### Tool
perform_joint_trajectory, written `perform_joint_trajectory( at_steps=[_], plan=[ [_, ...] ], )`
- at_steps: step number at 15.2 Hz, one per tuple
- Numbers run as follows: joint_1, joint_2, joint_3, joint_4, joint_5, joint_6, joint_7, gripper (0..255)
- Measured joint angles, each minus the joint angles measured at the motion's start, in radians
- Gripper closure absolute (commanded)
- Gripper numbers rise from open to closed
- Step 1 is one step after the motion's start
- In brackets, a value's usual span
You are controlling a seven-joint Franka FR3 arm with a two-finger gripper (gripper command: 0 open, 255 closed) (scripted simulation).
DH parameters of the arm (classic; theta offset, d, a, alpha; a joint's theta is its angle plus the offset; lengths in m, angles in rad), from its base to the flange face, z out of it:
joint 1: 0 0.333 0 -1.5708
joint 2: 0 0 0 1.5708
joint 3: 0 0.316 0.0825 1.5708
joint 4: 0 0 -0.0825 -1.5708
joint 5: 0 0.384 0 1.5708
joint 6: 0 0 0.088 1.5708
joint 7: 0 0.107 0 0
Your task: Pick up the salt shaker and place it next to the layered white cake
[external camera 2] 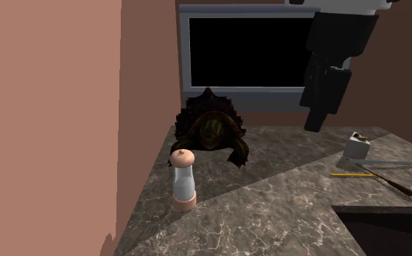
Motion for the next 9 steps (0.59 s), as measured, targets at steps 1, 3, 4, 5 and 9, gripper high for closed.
perform_joint_trajectory(
  at_steps=[1,3,4,5,9],
  plan=[
    [0.0,0.0,0.0,0.0,0.0,0.0,0.0,0],
    [0.001,0.036,-0.012,0.005,-0.001,0.031,-0.016,0],
    [0.001,0.066,-0.022,0.005,-0.002,0.061,-0.027,0],
    [0.0,0.105,-0.034,0.02,-0.003,0.087,-0.043,0],
    [0.006,0.239,-0.066,0.07,0.005,0.173,-0.094,0]
  ],
)
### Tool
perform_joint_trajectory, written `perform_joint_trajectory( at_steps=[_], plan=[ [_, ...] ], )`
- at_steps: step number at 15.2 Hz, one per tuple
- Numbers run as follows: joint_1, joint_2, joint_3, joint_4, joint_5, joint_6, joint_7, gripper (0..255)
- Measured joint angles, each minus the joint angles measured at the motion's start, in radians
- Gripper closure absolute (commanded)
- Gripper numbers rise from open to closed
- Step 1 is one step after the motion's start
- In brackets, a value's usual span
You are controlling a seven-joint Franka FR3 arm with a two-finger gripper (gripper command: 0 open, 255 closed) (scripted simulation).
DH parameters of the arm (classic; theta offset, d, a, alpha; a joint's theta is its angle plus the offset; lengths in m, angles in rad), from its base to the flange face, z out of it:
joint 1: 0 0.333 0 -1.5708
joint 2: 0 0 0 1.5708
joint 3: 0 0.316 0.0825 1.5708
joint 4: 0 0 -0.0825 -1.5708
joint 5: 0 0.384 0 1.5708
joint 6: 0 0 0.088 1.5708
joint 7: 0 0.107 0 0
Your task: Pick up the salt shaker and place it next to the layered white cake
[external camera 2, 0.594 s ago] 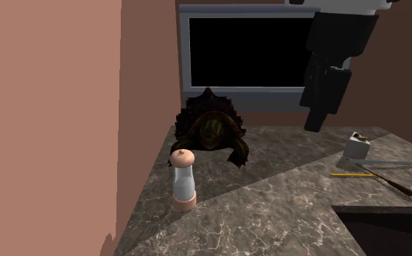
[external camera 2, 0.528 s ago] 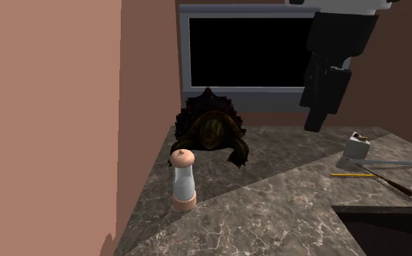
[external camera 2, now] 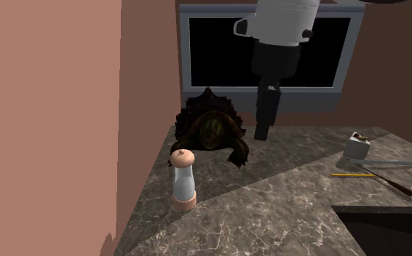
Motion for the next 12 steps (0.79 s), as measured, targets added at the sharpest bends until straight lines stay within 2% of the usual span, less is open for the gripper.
perform_joint_trajectory(
  at_steps=[8,12],
  plan=[
    [0.003,0.307,-0.075,0.175,0.046,0.133,-0.15,0],
    [0.004,0.457,-0.091,0.294,0.089,0.158,-0.217,0]
  ],
)
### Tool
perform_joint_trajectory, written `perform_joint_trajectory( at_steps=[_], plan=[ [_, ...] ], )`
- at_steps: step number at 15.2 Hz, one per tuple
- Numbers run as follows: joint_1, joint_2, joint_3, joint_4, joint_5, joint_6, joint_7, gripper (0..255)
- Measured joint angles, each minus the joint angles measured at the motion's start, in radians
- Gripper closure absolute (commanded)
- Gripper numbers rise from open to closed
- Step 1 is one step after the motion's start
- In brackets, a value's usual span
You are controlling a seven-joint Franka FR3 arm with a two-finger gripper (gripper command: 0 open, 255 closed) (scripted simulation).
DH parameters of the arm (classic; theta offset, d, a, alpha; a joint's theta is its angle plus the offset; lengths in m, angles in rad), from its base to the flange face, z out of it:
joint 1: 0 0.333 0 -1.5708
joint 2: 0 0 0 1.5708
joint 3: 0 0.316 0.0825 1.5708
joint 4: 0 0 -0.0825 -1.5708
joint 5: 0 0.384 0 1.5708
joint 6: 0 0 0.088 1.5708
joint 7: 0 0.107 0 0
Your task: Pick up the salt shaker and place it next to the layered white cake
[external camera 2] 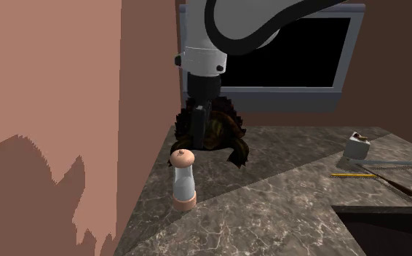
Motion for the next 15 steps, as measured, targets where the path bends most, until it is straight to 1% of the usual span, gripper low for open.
perform_joint_trajectory(
  at_steps=[3,5,7,9,13,15],
  plan=[
    [-0.002,0.124,-0.002,0.113,0.035,0.006,-0.044,0],
    [-0.012,0.208,-0.005,0.184,0.061,0.014,-0.083,0],
    [-0.015,0.243,-0.003,0.214,0.071,0.017,-0.097,0],
    [-0.015,0.264,-0.002,0.215,0.075,0.036,-0.101,0],
    [-0.014,0.286,0.001,0.183,0.079,0.089,-0.102,0],
    [-0.014,0.289,0.0,0.176,0.08,0.1,-0.104,0]
  ],
)
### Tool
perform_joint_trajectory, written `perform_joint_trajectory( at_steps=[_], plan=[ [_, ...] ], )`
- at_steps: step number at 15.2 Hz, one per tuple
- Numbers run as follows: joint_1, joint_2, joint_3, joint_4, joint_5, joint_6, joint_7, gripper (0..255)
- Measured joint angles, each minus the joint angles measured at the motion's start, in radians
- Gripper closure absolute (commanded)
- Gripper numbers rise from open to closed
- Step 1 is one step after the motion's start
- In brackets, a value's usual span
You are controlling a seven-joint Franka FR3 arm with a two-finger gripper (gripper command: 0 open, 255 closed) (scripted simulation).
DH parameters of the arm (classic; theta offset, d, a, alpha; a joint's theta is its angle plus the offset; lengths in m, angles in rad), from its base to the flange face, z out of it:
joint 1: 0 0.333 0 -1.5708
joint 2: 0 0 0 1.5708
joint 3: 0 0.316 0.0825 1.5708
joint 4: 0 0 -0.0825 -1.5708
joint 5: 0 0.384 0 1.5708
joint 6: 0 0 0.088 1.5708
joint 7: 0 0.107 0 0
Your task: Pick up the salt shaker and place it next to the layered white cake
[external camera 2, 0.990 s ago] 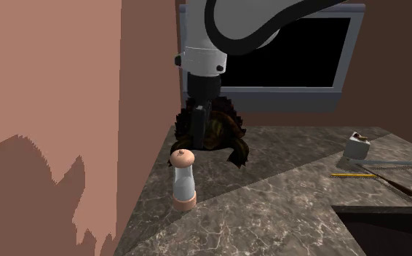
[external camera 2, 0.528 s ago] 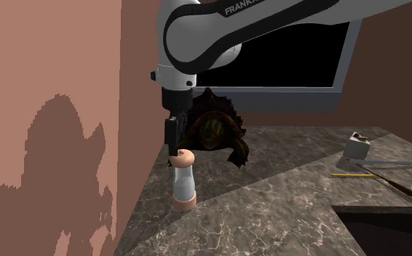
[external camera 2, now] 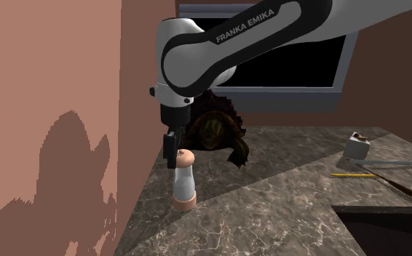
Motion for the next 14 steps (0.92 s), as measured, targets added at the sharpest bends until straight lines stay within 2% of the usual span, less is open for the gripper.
perform_joint_trajectory(
  at_steps=[5,6,14],
  plan=[
    [0.0,0.002,0.0,-0.001,0.0,0.003,-0.001,0],
    [0.0,0.002,0.0,-0.001,0.0,0.003,-0.001,255],
    [0.0,0.0,0.0,-0.001,0.0,0.004,0.0,255]
  ],
)
